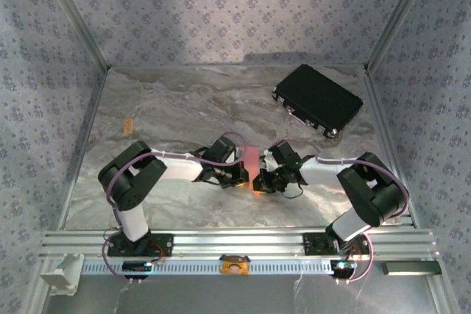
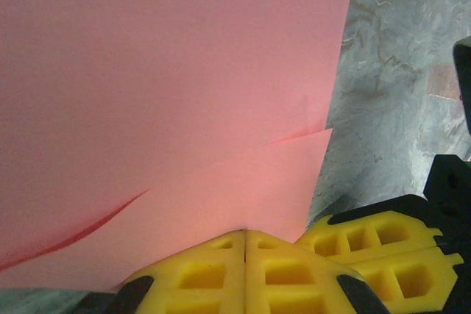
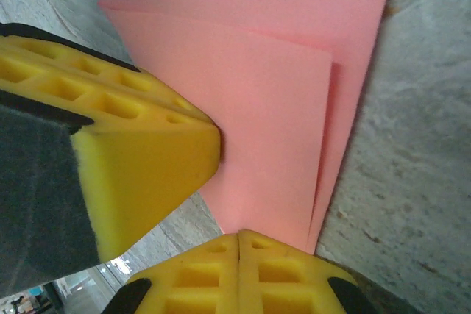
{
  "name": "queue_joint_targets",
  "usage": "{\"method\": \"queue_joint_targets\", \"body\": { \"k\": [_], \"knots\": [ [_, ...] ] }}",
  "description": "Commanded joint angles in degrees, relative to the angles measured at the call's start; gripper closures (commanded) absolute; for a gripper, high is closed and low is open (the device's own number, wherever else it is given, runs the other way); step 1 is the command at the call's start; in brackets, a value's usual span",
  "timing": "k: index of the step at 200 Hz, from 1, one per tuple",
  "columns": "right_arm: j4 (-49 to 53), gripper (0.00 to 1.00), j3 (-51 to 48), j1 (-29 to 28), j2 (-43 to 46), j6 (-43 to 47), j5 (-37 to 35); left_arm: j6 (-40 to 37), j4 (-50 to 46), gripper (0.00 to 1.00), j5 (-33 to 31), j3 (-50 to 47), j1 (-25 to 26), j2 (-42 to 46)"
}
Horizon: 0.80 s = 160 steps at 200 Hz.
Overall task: Fold a paper plane with a square sheet of paper (pick it up from the middle)
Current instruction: Third fold the triangle at the center of the table.
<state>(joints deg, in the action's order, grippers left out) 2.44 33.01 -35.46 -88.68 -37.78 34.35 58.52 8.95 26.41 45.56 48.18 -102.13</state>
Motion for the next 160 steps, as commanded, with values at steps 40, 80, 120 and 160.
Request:
{"method": "queue_joint_targets", "body": {
  "k": [40, 80, 120, 160],
  "knots": [
    [4.4, 1.00, -1.7, 0.5, -0.2, 0.3, -3.8, -2.2, -2.9, 0.92, -3.0, -1.1, -3.6, -0.1],
    [4.3, 1.00, -1.7, 0.4, 0.1, 0.5, -4.0, -3.1, -3.0, 0.92, -3.6, -1.2, -5.5, 0.6],
    [4.7, 1.00, -1.8, 0.5, 0.4, 0.6, -4.0, -4.3, -2.5, 0.91, -2.9, -2.0, -8.4, 0.9],
    [4.8, 1.00, -1.9, 0.5, 1.2, 0.7, -4.2, -5.7, -7.6, 0.92, -3.9, -1.2, -10.9, 0.5]
  ]
}}
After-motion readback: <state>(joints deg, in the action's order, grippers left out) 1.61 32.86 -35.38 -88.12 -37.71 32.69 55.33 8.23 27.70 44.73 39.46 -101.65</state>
